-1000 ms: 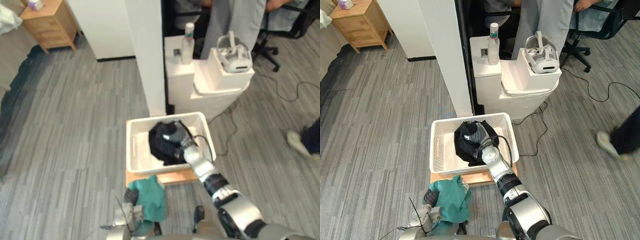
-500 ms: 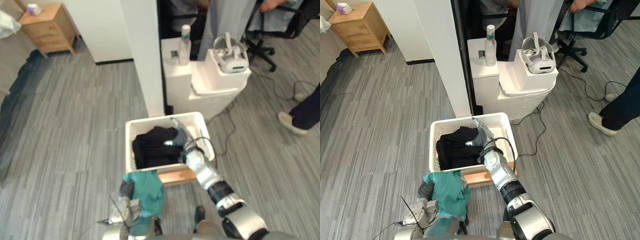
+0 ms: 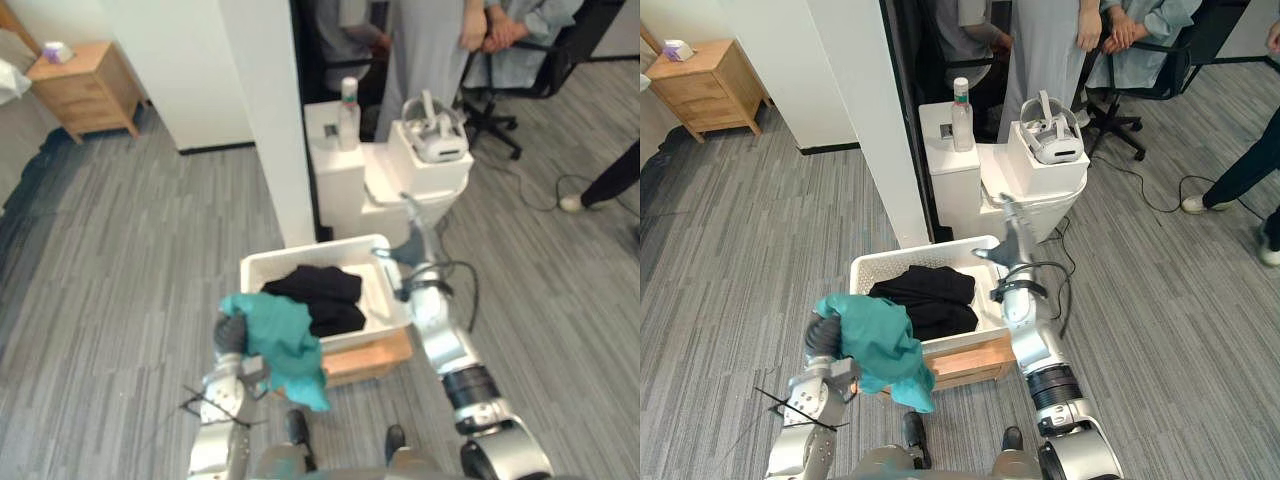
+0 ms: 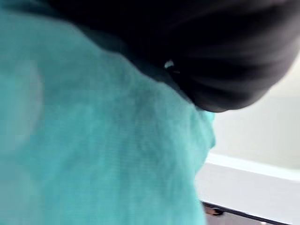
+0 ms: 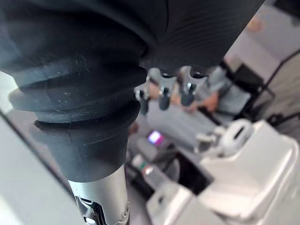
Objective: Tidy the bed and pick cloth on bed and put in laundry
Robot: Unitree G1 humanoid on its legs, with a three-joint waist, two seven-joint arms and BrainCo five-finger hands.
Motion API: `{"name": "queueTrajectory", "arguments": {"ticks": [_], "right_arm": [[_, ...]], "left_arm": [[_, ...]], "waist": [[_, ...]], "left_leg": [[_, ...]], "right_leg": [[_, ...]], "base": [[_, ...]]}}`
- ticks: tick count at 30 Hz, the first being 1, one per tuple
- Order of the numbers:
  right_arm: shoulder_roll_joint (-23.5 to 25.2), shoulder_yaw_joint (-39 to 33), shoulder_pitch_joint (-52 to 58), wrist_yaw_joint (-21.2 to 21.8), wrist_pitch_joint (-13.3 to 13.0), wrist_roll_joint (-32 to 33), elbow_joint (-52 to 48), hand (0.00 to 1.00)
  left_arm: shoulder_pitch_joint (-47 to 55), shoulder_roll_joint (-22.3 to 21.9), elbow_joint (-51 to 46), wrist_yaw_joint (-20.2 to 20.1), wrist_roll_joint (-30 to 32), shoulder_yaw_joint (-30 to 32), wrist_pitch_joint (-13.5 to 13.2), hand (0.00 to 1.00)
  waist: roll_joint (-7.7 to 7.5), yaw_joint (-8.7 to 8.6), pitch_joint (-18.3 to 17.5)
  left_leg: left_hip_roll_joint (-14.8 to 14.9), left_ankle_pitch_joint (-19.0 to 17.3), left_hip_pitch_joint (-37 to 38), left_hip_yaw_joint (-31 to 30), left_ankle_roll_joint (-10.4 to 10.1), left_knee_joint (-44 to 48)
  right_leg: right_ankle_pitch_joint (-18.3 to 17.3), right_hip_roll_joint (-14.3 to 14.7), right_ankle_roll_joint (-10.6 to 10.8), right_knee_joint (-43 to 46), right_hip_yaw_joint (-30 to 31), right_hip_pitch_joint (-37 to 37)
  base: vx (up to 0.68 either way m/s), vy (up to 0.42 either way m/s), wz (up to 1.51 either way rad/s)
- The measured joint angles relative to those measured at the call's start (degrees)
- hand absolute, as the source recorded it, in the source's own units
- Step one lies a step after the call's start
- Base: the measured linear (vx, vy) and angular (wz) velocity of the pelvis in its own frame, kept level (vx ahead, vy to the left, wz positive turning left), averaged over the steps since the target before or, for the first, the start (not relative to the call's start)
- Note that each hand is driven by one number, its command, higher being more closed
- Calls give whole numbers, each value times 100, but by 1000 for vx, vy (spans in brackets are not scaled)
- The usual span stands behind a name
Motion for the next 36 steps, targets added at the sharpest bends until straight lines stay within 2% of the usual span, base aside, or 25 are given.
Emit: {"name": "queueTrajectory", "arguments": {"ticks": [4,6,7,12,15,18,20,25,32,36], "right_arm": [[-281,-624,264,-159,89,143,-3,0],[-453,-875,387,-236,113,395,22,0],[-503,-921,435,-244,112,493,26,0],[-699,-1544,894,-243,91,1281,665,0],[-804,-1880,1275,-234,93,1712,1307,0],[-805,-2143,1696,-224,90,2109,1670,0],[-803,-2239,1993,-204,90,2285,1835,0],[-680,-2289,2596,-50,78,2321,2006,0],[-185,-2427,3117,18,76,2322,2239,0],[66,-2423,3141,20,43,2322,2277,0]], "left_arm": [[-398,153,-559,126,3,164,-203,100],[-723,351,-797,165,-6,350,-367,100],[-838,408,-805,194,-9,389,-401,100],[-1717,849,-716,468,-1,644,-621,100],[-2332,1189,-27,605,17,645,-663,100],[-2705,1490,680,722,179,644,-591,100],[-2982,1598,1090,728,259,640,-515,100],[-3184,1848,1596,722,532,582,-326,100],[-3176,1766,2437,587,938,147,-56,100],[-3042,1594,2821,444,1200,-107,37,100]], "waist": [[44,-47,-98],[89,-160,-127],[104,-162,-136],[181,-340,-220],[204,-363,-242],[222,-494,-275],[209,-518,-282],[153,-641,-315],[54,-682,-348],[42,-783,-343]], "left_leg": [[-1,5,14,1,7,1],[-2,6,52,33,9,0],[1,6,76,73,9,0],[5,6,119,105,8,-3],[14,-12,135,106,-17,-4],[12,-14,139,105,-18,-5],[13,-15,139,110,-18,-5],[13,-18,111,119,-19,-6],[9,-68,65,237,-83,-5],[5,-96,67,282,-81,-5]], "right_leg": [[11,0,-3,3,13,6],[39,3,3,-2,86,6],[45,5,-2,-3,121,6],[60,6,-17,-13,180,19],[111,8,-35,-129,192,85],[110,4,-36,-127,203,86],[111,6,-35,-128,221,82],[108,4,-34,-129,237,52],[92,-6,-16,-101,320,-64],[63,0,1,-109,362,-93]], "base": [[-5,5,-1],[-20,20,-13],[-21,20,-21],[-9,12,-5],[-4,7,-1],[1,4,-1],[2,7,-2],[2,2,-1],[2,11,-6],[1,6,-7]]}}
